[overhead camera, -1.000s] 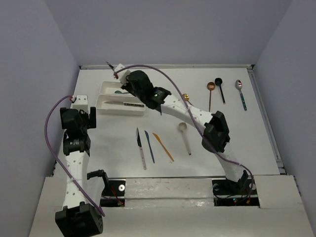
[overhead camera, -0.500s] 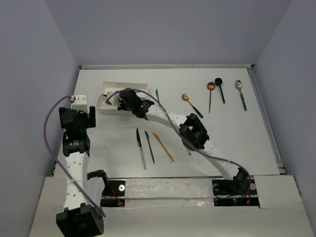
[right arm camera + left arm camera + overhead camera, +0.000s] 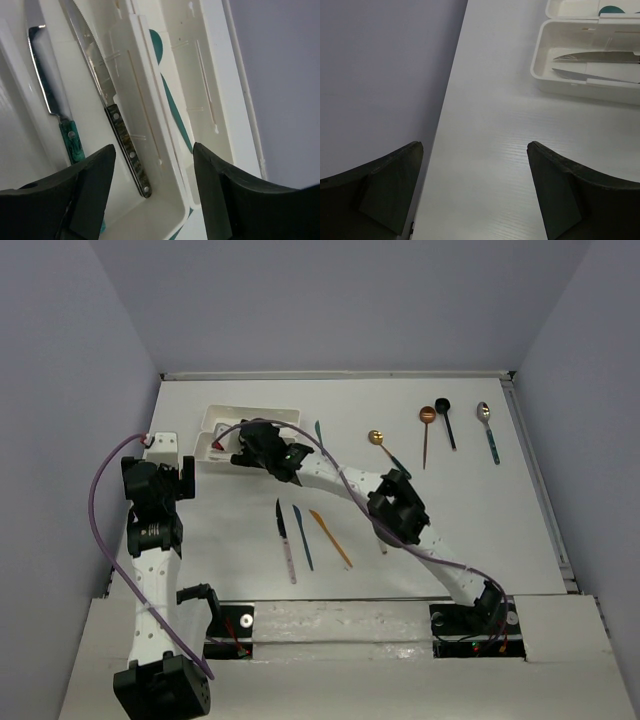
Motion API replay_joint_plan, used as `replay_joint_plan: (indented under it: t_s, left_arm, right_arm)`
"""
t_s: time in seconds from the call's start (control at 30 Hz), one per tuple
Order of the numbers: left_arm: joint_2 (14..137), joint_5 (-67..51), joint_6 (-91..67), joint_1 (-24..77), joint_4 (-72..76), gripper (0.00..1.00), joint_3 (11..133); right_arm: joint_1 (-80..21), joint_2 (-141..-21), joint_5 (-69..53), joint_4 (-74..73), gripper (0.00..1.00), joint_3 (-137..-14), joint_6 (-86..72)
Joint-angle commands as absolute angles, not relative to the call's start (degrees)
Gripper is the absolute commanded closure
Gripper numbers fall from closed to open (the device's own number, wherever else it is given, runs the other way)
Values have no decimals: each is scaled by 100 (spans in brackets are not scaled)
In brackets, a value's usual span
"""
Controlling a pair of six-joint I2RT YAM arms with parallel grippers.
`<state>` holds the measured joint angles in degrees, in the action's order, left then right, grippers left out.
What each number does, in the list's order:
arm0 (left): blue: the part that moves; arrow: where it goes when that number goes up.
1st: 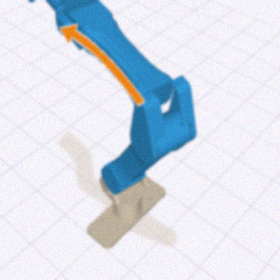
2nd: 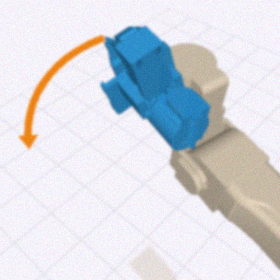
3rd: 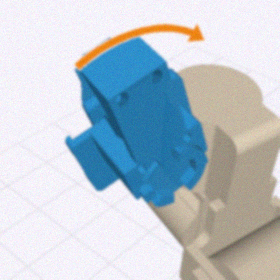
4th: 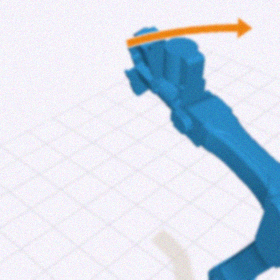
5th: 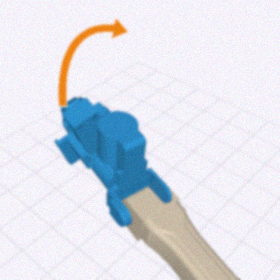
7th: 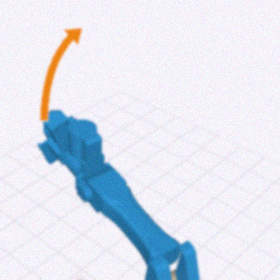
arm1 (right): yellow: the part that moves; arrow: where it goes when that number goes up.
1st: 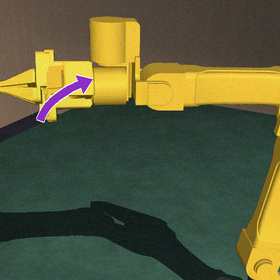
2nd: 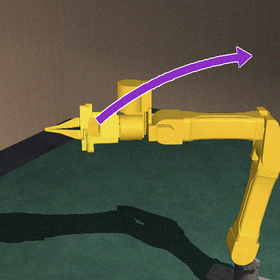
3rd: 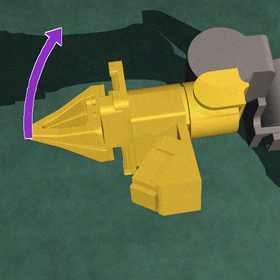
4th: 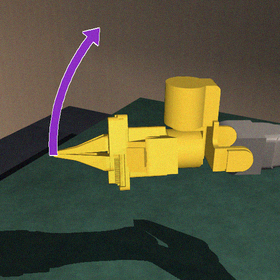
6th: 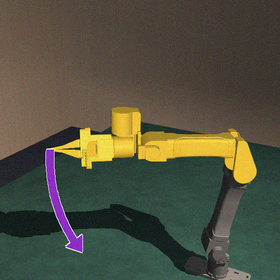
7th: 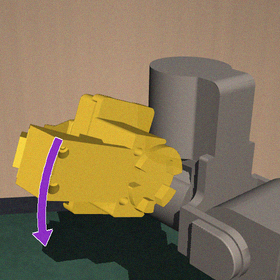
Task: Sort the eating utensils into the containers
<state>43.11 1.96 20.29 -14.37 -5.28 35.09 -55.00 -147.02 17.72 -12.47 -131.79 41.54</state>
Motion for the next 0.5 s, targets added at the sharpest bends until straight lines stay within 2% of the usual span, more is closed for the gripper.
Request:
replay_joint_plan:
  t_s: [0.0,0.1,0.13,0.23,0.33,0.47]
  left_arm:
    - [4245,123,2092,-1477,-194,1,3384]
    - [4254,158,2109,-1485,-149,1,3349]
    - [4254,150,2109,-1503,-141,1,3340]
    - [4228,123,2118,-1512,-132,1,3331]
    - [4219,88,2136,-1520,-141,1,3331]
    - [4201,70,2144,-1521,-167,1,3331]
  right_arm:
    - [-5634,-13370,2732,-782,30,-12711,3491]
    - [-5756,-12299,3216,-948,30,-12026,2148]
    - [-5853,-12017,3225,-1289,31,-11458,1292]
    - [-6090,-11076,2779,-2044,31,-10307,-527]
    - [-6353,-10609,2137,-2459,32,-9365,-1823]
    - [-6827,-10555,2082,-2855,29,-8878,-2636]
